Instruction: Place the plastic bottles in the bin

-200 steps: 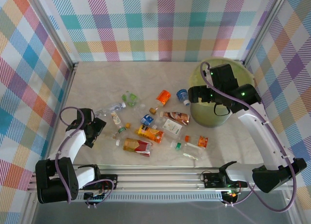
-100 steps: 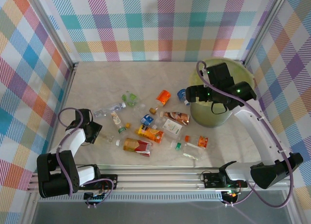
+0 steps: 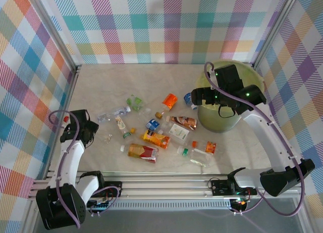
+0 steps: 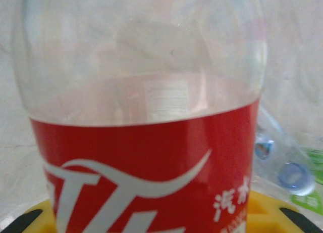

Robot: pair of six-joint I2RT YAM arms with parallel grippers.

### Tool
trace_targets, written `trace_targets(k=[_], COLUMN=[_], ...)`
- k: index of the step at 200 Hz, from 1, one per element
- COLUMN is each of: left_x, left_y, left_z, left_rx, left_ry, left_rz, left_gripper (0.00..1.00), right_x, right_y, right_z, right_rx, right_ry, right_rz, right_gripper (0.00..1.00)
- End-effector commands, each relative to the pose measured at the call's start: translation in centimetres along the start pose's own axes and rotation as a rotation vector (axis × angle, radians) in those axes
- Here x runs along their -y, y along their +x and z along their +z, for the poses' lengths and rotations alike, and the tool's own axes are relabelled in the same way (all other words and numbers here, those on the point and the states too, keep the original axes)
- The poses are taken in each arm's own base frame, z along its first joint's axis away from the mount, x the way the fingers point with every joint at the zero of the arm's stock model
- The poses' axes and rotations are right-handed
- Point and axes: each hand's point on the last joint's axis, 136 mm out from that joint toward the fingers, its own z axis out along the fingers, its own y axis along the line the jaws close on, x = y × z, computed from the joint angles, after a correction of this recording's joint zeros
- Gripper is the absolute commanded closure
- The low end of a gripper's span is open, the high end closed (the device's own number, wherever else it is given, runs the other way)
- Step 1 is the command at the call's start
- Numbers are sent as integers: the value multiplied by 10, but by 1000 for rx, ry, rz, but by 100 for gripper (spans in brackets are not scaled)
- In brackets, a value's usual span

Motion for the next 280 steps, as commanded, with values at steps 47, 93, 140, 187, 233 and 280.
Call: trace_targets(k=[47,93,140,187,233,280], left_x=[98,188,274,298,296,291], left_y=[-26,7,82,159,194,218], left_z=[-61,-118,-190,-247,-270,-274], left_rx=[55,82,62,21,-84,-191], left_ry=[377,667,1077,1411,1585,1626], left_rz=[169,410,743,1100,1217,1302], left_gripper=[81,87,88,88,87,87], right_x=[-21,-41,-76,-123,-137,-153], right_y=[-17,-25,-35,-54,-69,-83], right_z=[-24,-42,-64,-91,-84,-78], right_rx=[136,211,261,293,297,300], right_ry=[-130,-264,-485,-805,-876,-926], right_rz=[30,52,64,47,5,-49], right_gripper=[0,0,0,0,0,7])
